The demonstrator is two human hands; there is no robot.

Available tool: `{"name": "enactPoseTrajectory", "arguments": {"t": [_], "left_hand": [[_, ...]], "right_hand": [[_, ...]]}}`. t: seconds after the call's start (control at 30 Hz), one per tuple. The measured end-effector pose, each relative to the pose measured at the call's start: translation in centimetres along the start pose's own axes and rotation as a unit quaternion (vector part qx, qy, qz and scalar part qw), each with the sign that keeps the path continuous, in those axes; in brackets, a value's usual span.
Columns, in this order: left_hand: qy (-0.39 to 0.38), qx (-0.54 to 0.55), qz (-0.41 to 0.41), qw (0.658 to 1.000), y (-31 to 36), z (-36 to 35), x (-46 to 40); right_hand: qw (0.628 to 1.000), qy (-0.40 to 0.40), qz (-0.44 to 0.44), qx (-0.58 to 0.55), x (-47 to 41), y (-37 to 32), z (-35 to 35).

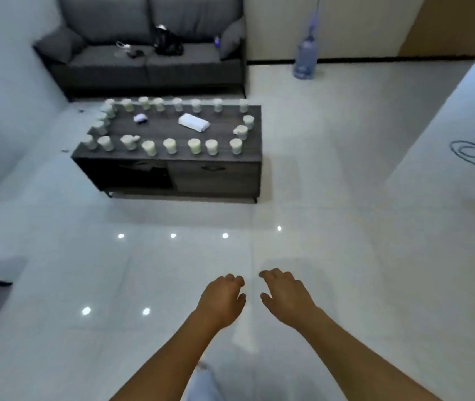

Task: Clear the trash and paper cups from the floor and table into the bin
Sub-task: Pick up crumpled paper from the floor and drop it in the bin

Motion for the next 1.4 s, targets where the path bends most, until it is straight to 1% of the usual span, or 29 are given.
{"name": "enactPoseTrajectory", "arguments": {"t": [0.13,0.23,0.33,0.43,0.53,0.63,0.73,0.9,1.0,1.13,1.27,1.33,1.4], "left_hand": [[0.072,0.06,0.094,0.991,-15.0,6.6,3.8],[0.103,0.071,0.15,0.981,-24.7,11.1,7.6],[0.136,0.071,0.212,0.965,-33.0,14.9,10.9],[0.154,0.075,0.262,0.95,-40.1,17.6,12.8],[0.159,0.104,0.29,0.938,-46.4,19.8,12.5],[0.175,0.138,0.301,0.927,-52.4,22.8,10.2],[0.185,0.148,0.307,0.922,-58.4,27.1,6.5],[0.173,0.18,0.327,0.911,-68.1,34.2,1.5],[0.175,0.198,0.346,0.9,-74.0,37.4,0.0],[0.162,0.218,0.357,0.894,-82.2,40.5,-2.9],[0.164,0.247,0.341,0.892,-92.0,44.2,-7.1],[0.179,0.297,0.335,0.876,-97.1,46.7,-9.0],[0.208,0.358,0.33,0.848,-102.2,49.4,-10.7]], "right_hand": [[0.995,-0.014,0.096,0.023,-8.2,-15.3,0.9],[0.984,-0.031,0.167,0.055,-12.7,-26.5,1.2],[0.967,-0.042,0.236,0.089,-16.5,-36.5,1.8],[0.95,-0.048,0.289,0.11,-20.4,-44.7,2.3],[0.937,-0.062,0.323,0.121,-24.7,-50.7,2.6],[0.93,-0.078,0.334,0.13,-30.6,-55.3,2.7],[0.929,-0.081,0.337,0.131,-37.6,-59.5,4.0],[0.932,-0.08,0.326,0.135,-50.2,-67.0,9.2],[0.933,-0.087,0.323,0.132,-55.9,-71.6,11.3],[0.93,-0.115,0.32,0.142,-62.6,-77.0,11.2],[0.934,-0.124,0.305,0.136,-70.8,-83.0,10.8],[0.942,-0.132,0.288,0.11,-75.1,-86.4,11.0],[0.954,-0.15,0.255,0.053,-79.3,-89.7,11.6]]}}
Point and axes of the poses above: each hand's wrist, its own x-axis away from the middle knuckle, its own z-axis out of the back of the hand, y = z × x, the point moved 7 cm from there along -x, towards the middle knuckle, and after that the axes turned 6 degrees about -y, right-handed, at the moved point
